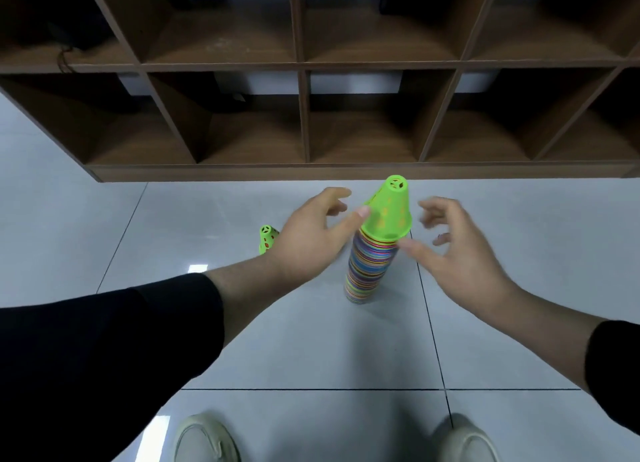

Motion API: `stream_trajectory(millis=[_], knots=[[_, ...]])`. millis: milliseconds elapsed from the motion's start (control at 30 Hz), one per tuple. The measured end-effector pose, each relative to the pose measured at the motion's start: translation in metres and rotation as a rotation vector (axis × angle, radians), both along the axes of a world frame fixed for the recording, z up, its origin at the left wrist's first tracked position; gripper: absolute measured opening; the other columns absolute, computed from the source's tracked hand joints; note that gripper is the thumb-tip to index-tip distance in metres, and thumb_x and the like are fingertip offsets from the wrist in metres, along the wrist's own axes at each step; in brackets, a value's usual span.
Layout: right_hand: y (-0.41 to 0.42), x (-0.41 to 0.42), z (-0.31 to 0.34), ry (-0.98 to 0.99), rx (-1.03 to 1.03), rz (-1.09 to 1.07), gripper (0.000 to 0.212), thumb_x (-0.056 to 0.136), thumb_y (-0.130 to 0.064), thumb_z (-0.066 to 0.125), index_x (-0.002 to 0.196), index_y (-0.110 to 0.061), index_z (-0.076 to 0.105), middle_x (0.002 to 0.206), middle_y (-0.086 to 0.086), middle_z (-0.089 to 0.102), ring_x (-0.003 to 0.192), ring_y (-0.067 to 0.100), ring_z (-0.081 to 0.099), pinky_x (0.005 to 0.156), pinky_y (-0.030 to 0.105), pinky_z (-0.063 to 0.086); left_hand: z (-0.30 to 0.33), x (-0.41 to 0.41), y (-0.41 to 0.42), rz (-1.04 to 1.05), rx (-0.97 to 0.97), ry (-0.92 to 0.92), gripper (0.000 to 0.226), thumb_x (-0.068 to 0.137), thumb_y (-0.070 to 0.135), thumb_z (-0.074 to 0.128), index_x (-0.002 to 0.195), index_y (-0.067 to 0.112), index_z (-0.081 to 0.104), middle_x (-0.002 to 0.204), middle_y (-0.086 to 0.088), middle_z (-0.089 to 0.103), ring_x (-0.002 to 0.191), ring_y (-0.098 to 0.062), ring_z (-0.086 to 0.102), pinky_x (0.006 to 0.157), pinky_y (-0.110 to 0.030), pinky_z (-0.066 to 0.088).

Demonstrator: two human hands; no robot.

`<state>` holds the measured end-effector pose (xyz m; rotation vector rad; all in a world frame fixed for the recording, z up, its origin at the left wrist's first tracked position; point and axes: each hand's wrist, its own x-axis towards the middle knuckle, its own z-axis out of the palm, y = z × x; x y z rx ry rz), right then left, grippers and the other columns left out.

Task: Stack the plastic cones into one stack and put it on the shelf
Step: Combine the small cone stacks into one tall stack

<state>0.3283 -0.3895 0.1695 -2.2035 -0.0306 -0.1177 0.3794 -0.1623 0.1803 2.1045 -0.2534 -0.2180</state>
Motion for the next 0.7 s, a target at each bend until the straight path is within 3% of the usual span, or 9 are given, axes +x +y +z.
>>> stream_trajectory(millis=[67, 133, 233, 333, 433, 567, 700], knots=[[0.003, -0.02, 0.012, -0.076, 0.008, 0.036, 0.03, 0.08, -0.055, 0.064, 0.098, -0.033, 0.053, 0.088, -0.009, 0.057, 0.082, 0.012, 0.054, 0.075, 0.037, 0.047, -0.01, -0.003, 0.027, 0.107, 0.045, -0.072, 0.033, 0.091, 0.056, 0.053, 0.107, 0.03, 0.065, 0.102, 0.012, 0.067, 0.097, -0.006, 0.062, 0.084, -0.034, 0.053], [0.015, -0.037, 0.019, -0.061, -0.059, 0.187, 0.019, 0.084, -0.049, 0.057, 0.086, -0.03, 0.054, 0.08, -0.005, 0.056, 0.073, 0.015, 0.053, 0.068, 0.036, 0.045, -0.027, -0.001, 0.06, 0.168, 0.158, -0.096, 0.023, 0.094, 0.048, 0.053, 0.096, 0.028, 0.065, 0.096, 0.012, 0.066, 0.091, -0.007, 0.062, 0.077, -0.031, 0.052], [0.048, -0.046, 0.008, 0.044, -0.049, 0.306, 0.017, 0.09, -0.046, 0.058, 0.088, -0.029, 0.059, 0.084, -0.006, 0.06, 0.078, 0.018, 0.058, 0.069, 0.033, 0.049, -0.053, 0.006, 0.103, 0.224, 0.327, -0.076, 0.022, 0.096, 0.043, 0.055, 0.107, 0.026, 0.064, 0.104, 0.007, 0.065, 0.095, -0.012, 0.061, 0.078, -0.029, 0.047], [0.088, -0.036, -0.024, 0.163, -0.026, 0.306, 0.011, 0.091, -0.039, 0.063, 0.099, -0.031, 0.06, 0.094, -0.012, 0.063, 0.089, 0.012, 0.061, 0.075, 0.032, 0.052, -0.076, 0.015, 0.13, 0.196, 0.48, 0.006, 0.036, 0.095, 0.046, 0.057, 0.123, 0.024, 0.057, 0.115, 0.0, 0.064, 0.1, -0.016, 0.06, 0.079, -0.03, 0.045], [0.122, -0.014, -0.069, 0.223, 0.006, 0.218, 0.023, 0.088, -0.039, 0.065, 0.107, -0.03, 0.056, 0.106, -0.013, 0.059, 0.097, 0.006, 0.059, 0.084, 0.034, 0.053, -0.093, 0.02, 0.142, 0.232, 0.451, 0.167, 0.051, 0.094, 0.053, 0.057, 0.133, 0.021, 0.052, 0.125, -0.008, 0.063, 0.11, -0.023, 0.06, 0.084, -0.032, 0.047], [0.151, 0.027, -0.14, 0.345, 0.006, -0.026, 0.057, 0.083, -0.035, 0.075, 0.13, -0.022, 0.046, 0.122, -0.001, 0.053, 0.111, 0.022, 0.056, 0.097, 0.044, 0.048, -0.119, 0.021, 0.147, 0.322, 0.297, 0.405, 0.072, 0.086, 0.056, 0.067, 0.144, 0.022, 0.041, 0.127, -0.011, 0.06, 0.111, -0.028, 0.059, 0.095, -0.04, 0.052], [0.162, 0.068, -0.189, 0.413, 0.058, -0.31, 0.093, 0.071, -0.04, 0.08, 0.145, -0.013, 0.031, 0.137, 0.016, 0.051, 0.123, 0.034, 0.053, 0.101, 0.046, 0.044, -0.15, 0.029, 0.147, 0.316, 0.216, 0.488, 0.089, 0.079, 0.049, 0.078, 0.149, 0.024, 0.029, 0.123, -0.012, 0.058, 0.11, -0.03, 0.06, 0.096, -0.043, 0.051]])
